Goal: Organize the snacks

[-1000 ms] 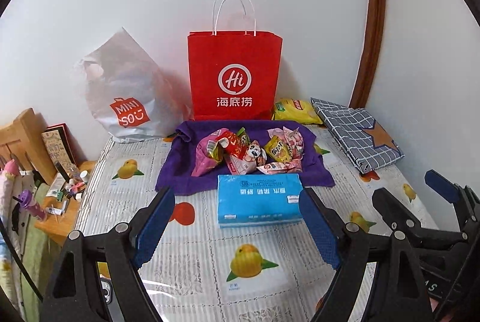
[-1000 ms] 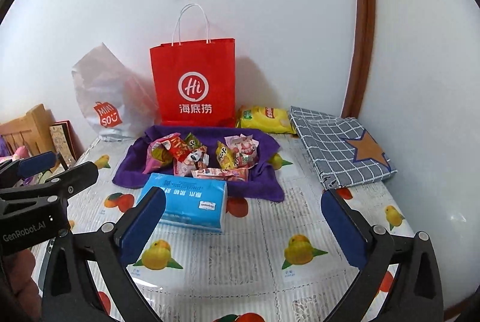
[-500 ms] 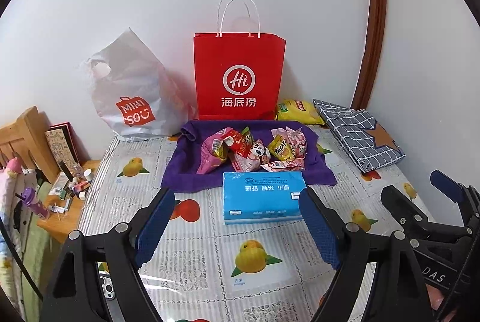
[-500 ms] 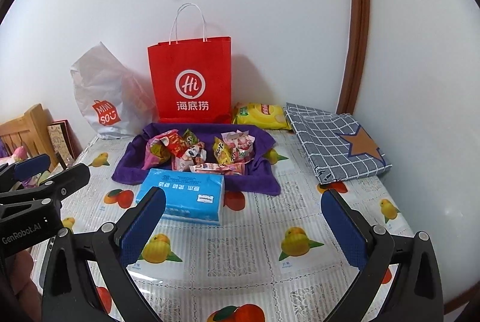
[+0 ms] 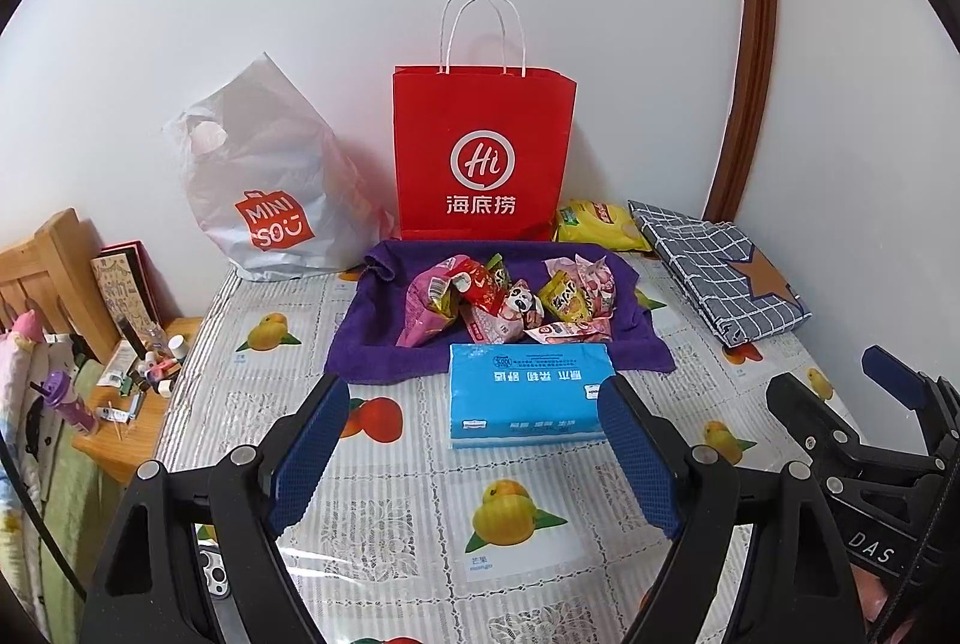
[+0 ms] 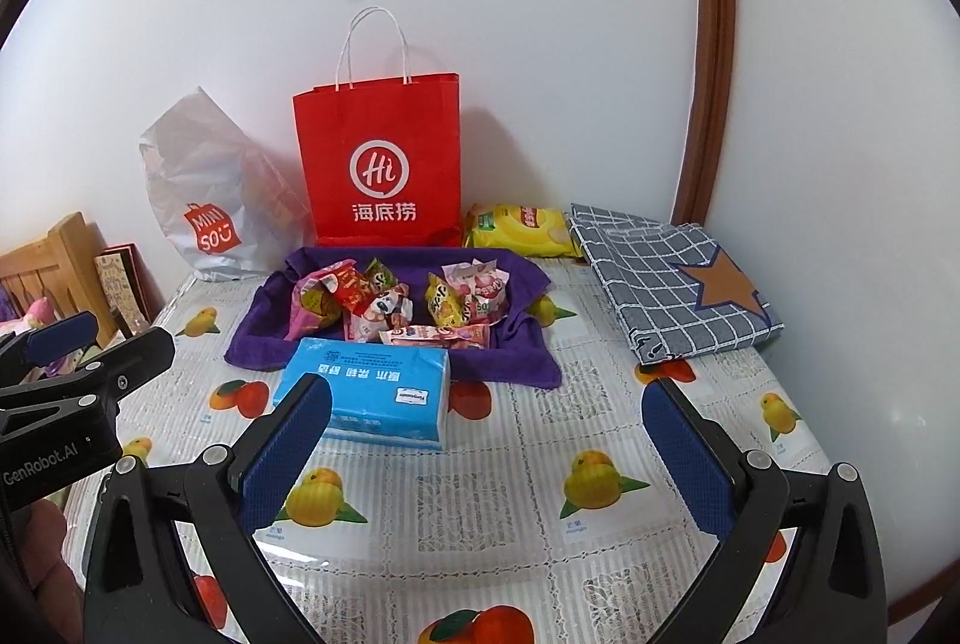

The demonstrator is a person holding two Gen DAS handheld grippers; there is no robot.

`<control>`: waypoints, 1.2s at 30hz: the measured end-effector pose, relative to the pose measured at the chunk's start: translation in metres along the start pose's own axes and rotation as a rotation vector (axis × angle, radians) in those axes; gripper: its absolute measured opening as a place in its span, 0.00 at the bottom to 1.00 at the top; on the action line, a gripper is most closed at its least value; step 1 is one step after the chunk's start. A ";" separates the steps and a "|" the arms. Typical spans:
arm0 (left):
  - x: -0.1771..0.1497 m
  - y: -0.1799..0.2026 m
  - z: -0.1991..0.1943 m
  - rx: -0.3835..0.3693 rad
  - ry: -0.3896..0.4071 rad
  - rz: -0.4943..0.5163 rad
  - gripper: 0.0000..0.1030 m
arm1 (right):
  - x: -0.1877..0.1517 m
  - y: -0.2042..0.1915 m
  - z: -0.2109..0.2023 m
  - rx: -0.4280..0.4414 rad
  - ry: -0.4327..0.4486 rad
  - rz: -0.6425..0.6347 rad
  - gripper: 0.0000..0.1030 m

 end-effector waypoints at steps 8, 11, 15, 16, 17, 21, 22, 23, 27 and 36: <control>-0.001 0.002 0.000 -0.003 -0.003 -0.002 0.81 | 0.000 0.000 -0.001 -0.001 0.003 0.001 0.99; -0.002 0.002 0.001 -0.001 -0.003 -0.002 0.82 | 0.000 0.001 -0.001 0.000 0.003 0.001 0.99; -0.002 0.002 0.001 -0.002 -0.003 -0.003 0.82 | 0.000 0.001 -0.001 0.002 0.004 0.001 0.99; -0.002 0.003 0.001 -0.003 -0.002 -0.003 0.82 | 0.000 0.001 -0.001 0.002 0.004 0.002 0.99; -0.002 0.004 0.001 -0.003 -0.001 -0.002 0.82 | 0.001 0.001 -0.002 0.001 0.005 0.003 0.99; -0.002 0.004 0.000 -0.006 -0.001 0.000 0.82 | 0.002 0.001 -0.003 0.001 0.010 0.004 0.99; -0.002 0.004 0.000 -0.006 0.000 0.001 0.82 | 0.003 0.002 -0.004 0.001 0.011 0.006 0.99; -0.002 0.005 0.000 -0.004 0.002 0.003 0.82 | 0.003 0.002 -0.004 0.001 0.012 0.007 0.99; -0.001 0.005 -0.001 -0.008 0.003 0.002 0.82 | 0.004 0.002 -0.005 0.000 0.014 0.007 0.99; 0.001 0.006 -0.003 -0.010 0.004 0.005 0.82 | 0.005 0.003 -0.010 0.001 0.022 0.012 0.99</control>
Point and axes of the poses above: each gripper's, at about its wrist camera, not at the fingertips, and z roughly the way its jaws point, y to its right, x to its top, the point moved 10 cm from there along z, roughly the way its jaws point, and after that the axes turned 10 degrees about z, right-handed, at the moved point
